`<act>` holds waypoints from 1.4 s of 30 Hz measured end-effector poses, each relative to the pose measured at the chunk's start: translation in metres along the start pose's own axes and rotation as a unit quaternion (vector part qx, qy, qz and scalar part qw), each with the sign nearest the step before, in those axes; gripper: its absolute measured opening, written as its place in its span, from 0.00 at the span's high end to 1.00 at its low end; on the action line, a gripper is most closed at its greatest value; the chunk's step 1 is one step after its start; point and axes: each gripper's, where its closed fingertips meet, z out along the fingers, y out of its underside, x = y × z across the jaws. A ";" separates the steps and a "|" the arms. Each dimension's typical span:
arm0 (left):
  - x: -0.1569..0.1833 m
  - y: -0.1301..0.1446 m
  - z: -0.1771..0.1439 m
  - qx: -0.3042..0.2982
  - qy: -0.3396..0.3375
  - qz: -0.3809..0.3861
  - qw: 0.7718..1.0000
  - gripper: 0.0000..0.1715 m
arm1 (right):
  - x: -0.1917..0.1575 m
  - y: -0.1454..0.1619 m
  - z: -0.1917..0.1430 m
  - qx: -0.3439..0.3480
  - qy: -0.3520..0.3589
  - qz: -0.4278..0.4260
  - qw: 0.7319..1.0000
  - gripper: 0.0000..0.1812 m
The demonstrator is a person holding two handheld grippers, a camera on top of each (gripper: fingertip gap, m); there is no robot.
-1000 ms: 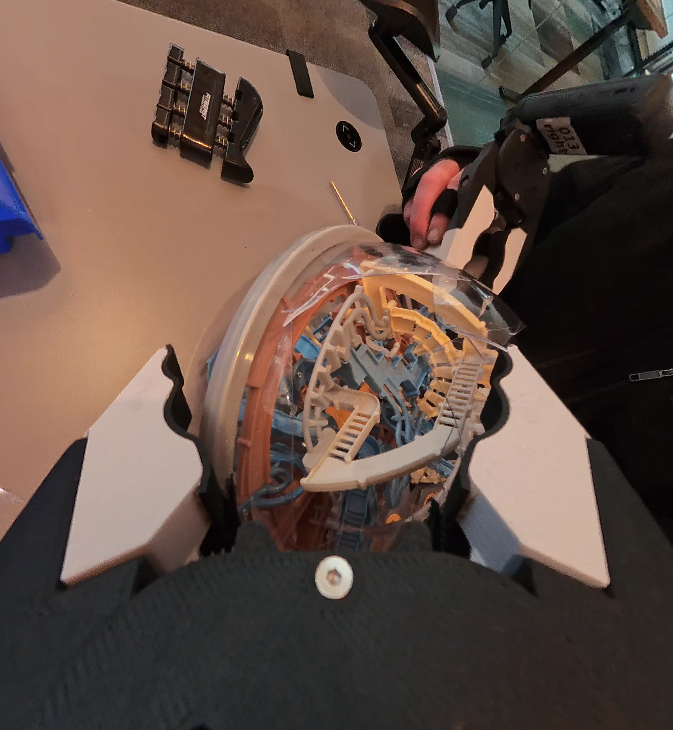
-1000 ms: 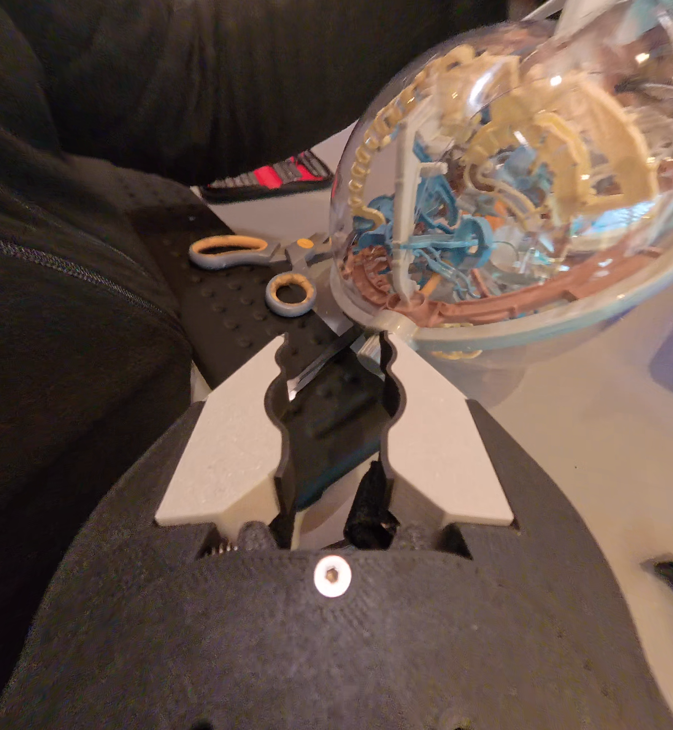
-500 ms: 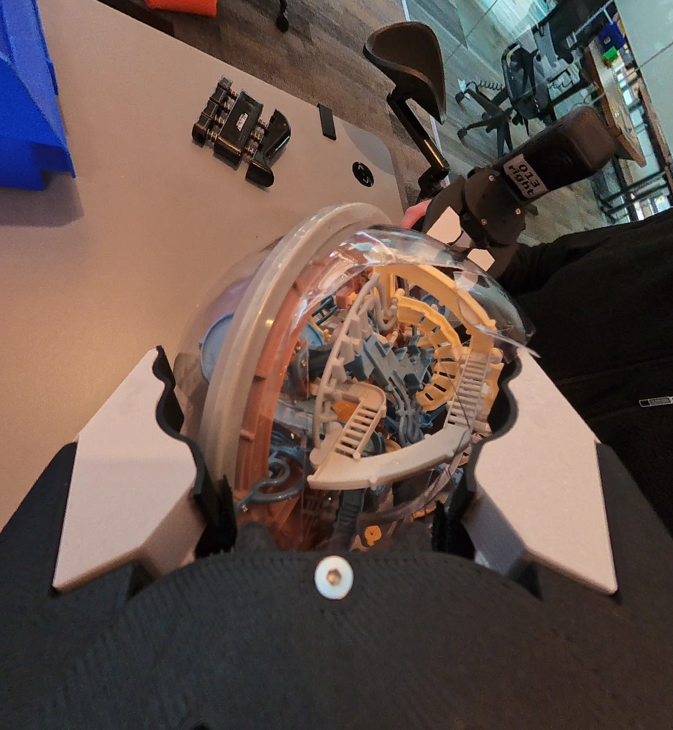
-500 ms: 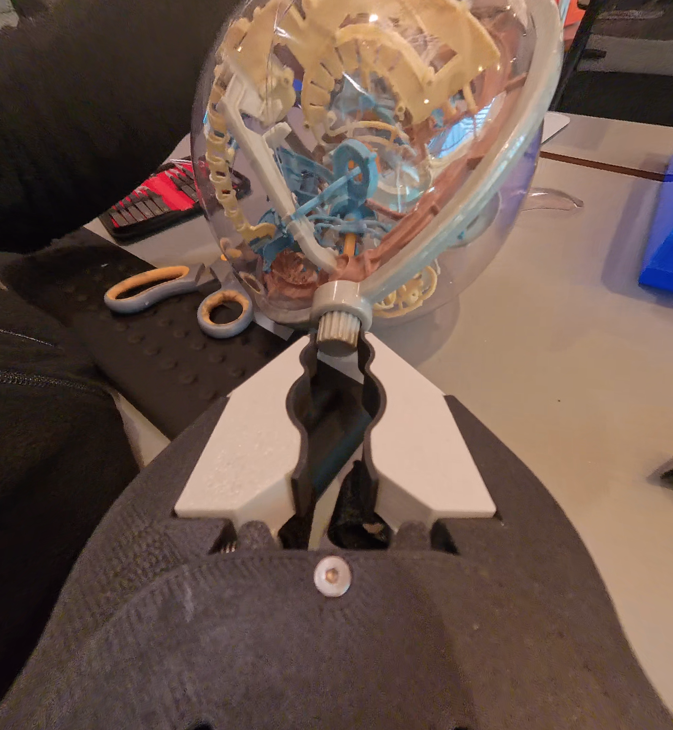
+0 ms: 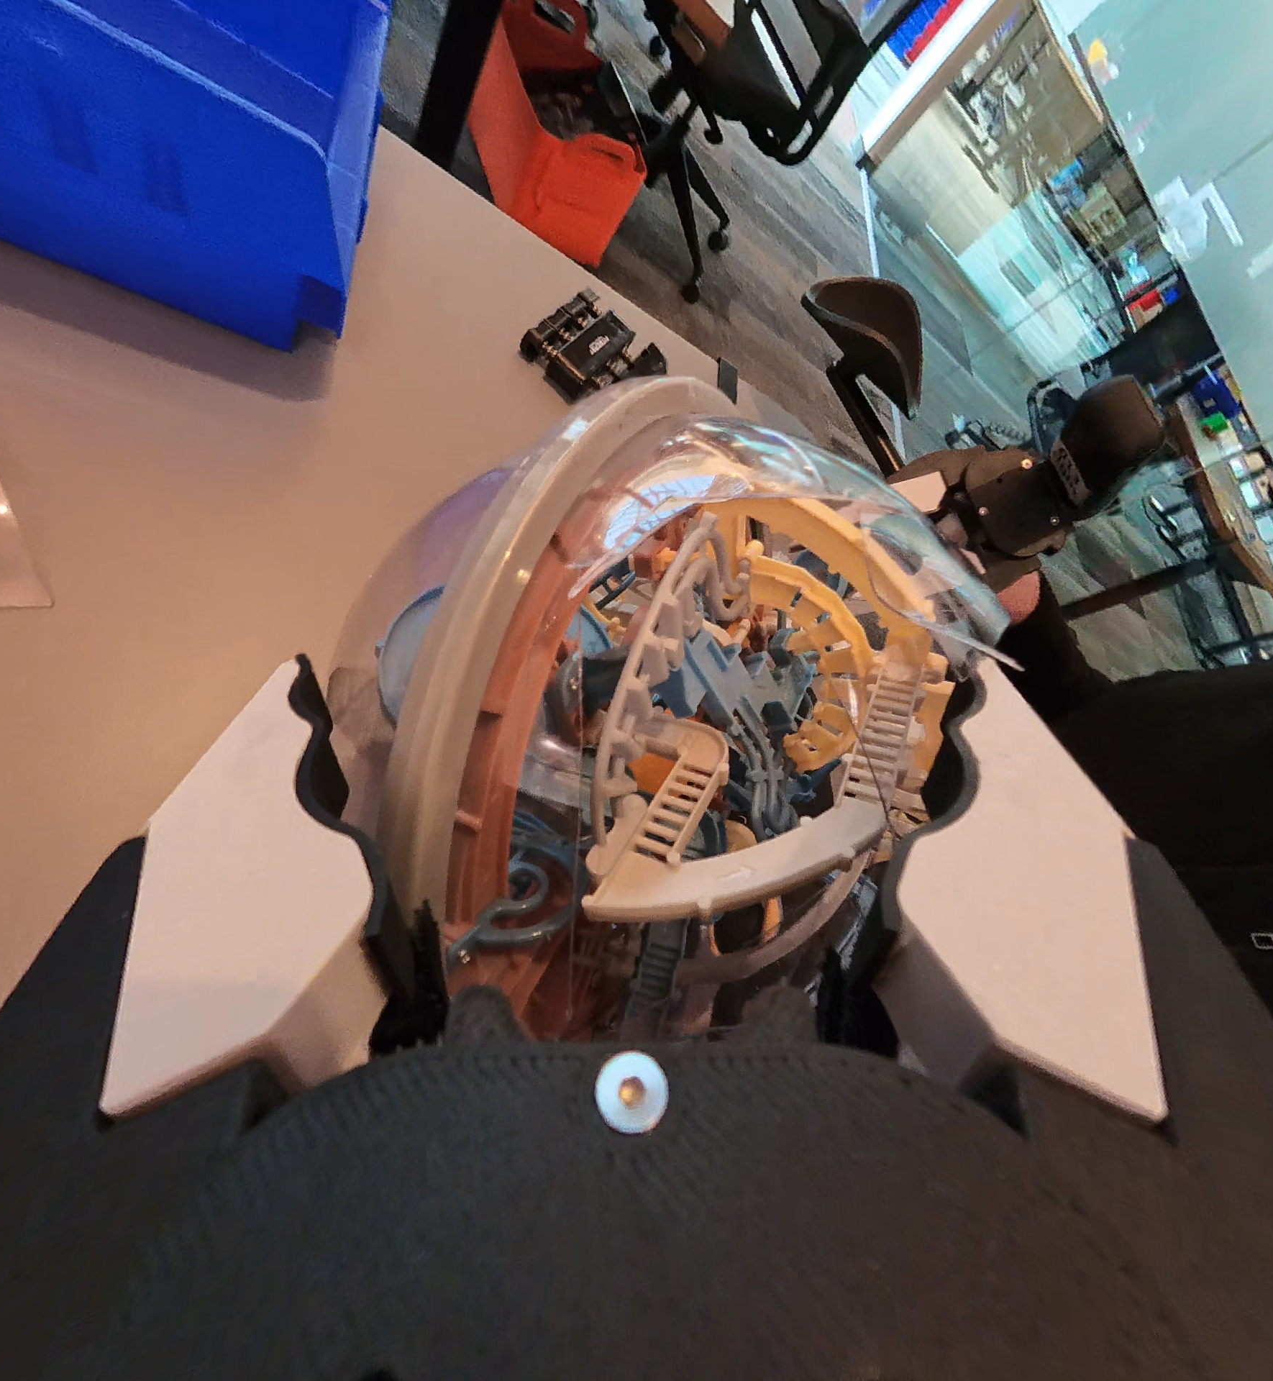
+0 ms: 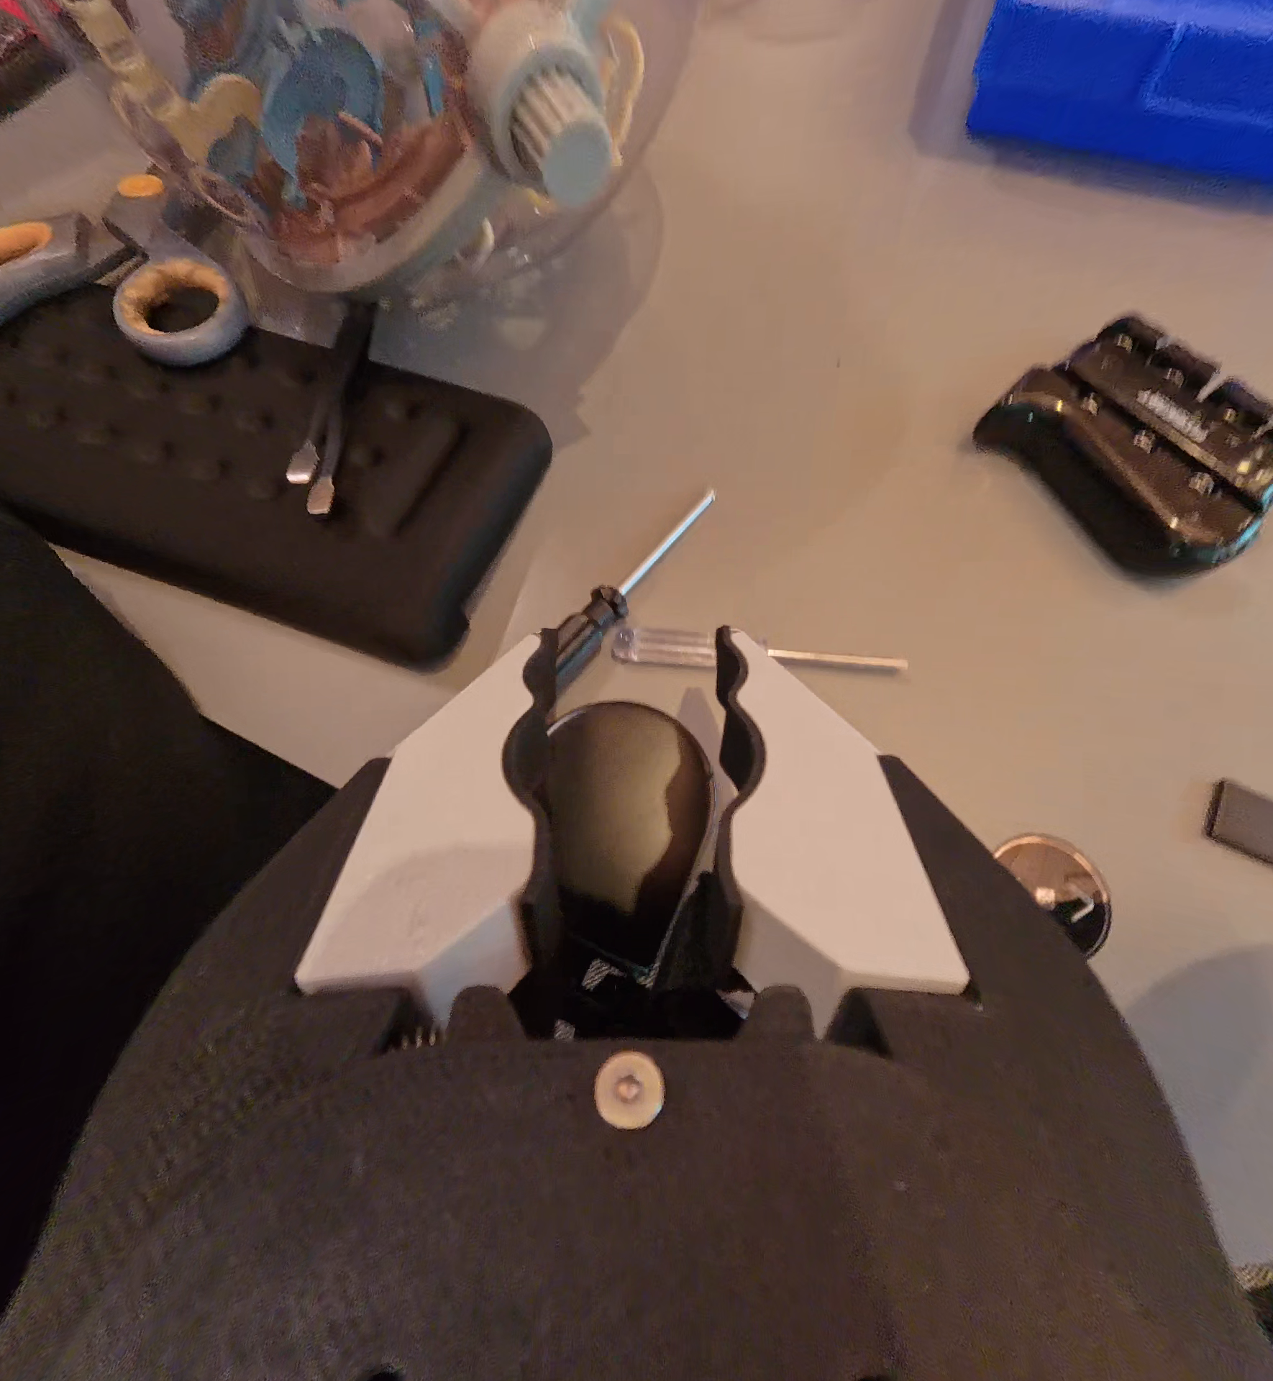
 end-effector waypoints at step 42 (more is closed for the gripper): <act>0.039 0.038 -0.082 0.149 -0.154 0.083 0.973 0.15 | -0.028 0.000 0.047 -0.062 -0.007 -0.036 0.997 0.94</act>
